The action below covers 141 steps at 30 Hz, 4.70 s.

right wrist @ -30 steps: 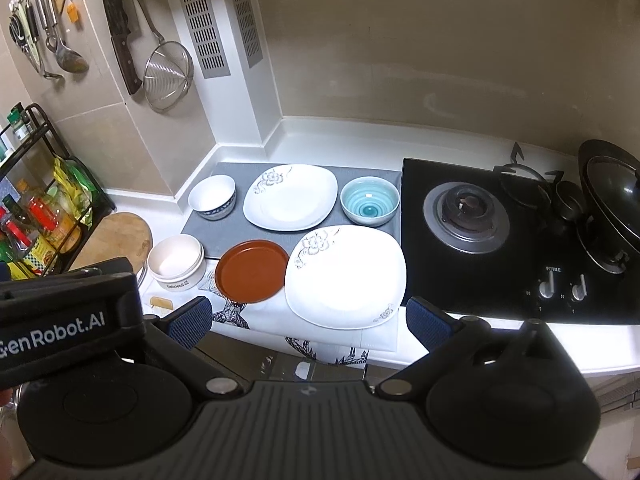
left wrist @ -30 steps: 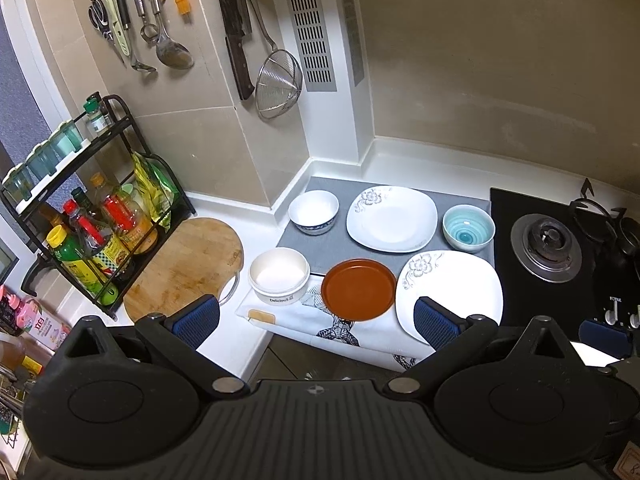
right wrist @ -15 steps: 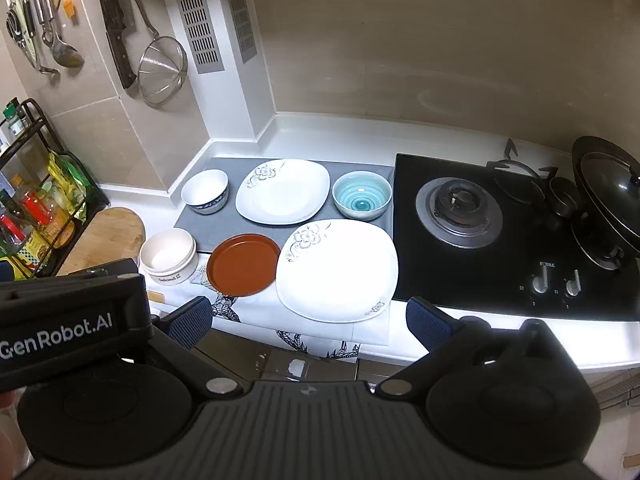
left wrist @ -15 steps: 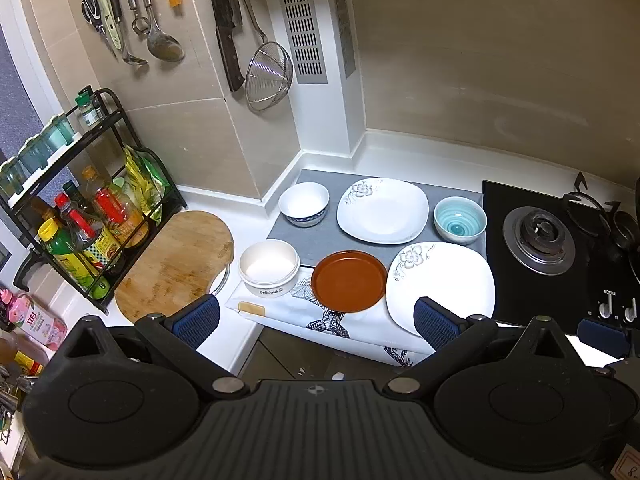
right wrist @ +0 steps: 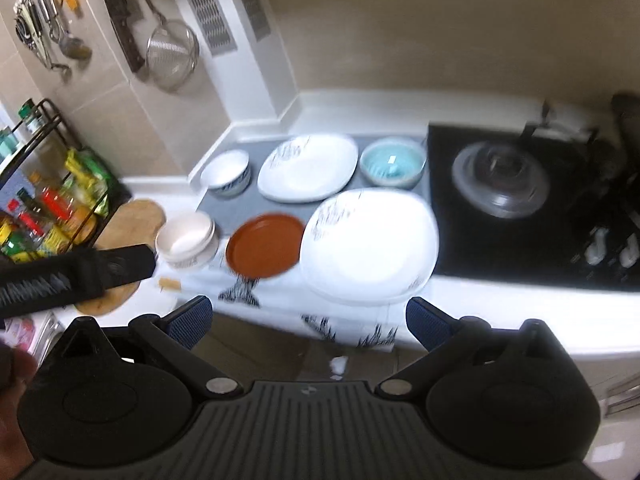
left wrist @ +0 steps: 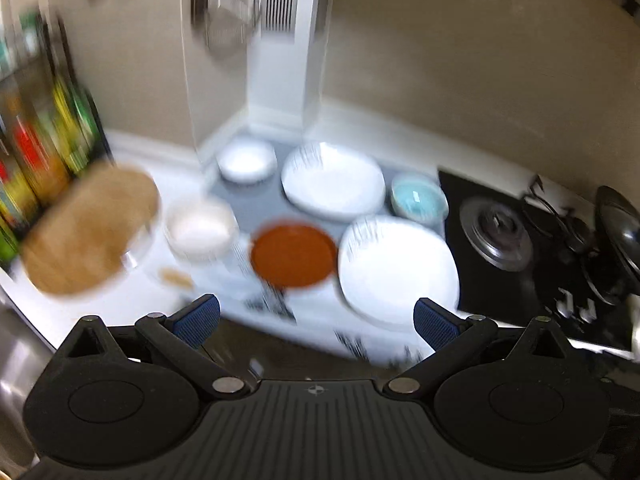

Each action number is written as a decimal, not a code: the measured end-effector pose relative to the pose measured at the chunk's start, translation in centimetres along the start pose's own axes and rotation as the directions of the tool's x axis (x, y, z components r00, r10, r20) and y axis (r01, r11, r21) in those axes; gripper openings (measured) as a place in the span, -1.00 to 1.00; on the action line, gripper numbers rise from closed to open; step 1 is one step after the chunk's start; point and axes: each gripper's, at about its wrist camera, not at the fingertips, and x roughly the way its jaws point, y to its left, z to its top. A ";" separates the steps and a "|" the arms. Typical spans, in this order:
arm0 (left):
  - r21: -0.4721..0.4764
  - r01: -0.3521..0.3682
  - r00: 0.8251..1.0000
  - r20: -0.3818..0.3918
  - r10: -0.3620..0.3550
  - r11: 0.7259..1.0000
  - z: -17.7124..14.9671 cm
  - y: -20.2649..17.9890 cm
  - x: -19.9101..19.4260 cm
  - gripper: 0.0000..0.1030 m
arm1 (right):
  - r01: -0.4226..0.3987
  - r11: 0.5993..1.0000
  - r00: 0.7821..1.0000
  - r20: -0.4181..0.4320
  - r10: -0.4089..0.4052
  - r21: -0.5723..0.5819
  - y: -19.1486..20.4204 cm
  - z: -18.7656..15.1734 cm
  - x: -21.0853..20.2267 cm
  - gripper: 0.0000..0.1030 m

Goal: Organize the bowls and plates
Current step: 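Move the left gripper down to the white floral square plate's rim, then grasp the white floral plate rim with the left gripper and lift, then lay the floral plate onto the other white square plate, open left gripper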

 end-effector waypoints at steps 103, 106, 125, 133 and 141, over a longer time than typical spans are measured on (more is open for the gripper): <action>-0.169 0.373 0.781 -0.473 -0.407 0.912 21.0 11.9 39.8 -0.60 | -0.026 0.883 0.996 -0.059 0.061 0.469 -6.6 12.3 29.3 -0.74; -0.170 0.361 0.785 -0.476 -0.397 0.917 21.7 12.2 41.0 -0.60 | -0.016 0.879 0.997 -0.061 0.050 0.476 -6.4 12.8 30.3 -0.75; -0.256 0.410 0.682 -0.551 -0.481 0.875 21.8 14.8 43.1 -0.60 | 0.081 0.868 0.996 -0.002 -0.091 0.489 -5.6 15.1 34.0 -0.81; -0.294 0.415 0.674 -0.536 -0.509 0.861 20.8 14.9 42.8 -0.69 | 0.093 0.868 0.994 0.004 -0.108 0.487 -5.5 15.9 35.1 -0.81; -0.231 0.378 0.730 -0.522 -0.442 0.897 21.5 13.6 43.9 -0.75 | 0.118 0.891 0.991 0.005 -0.133 0.439 -5.5 16.3 35.6 -0.71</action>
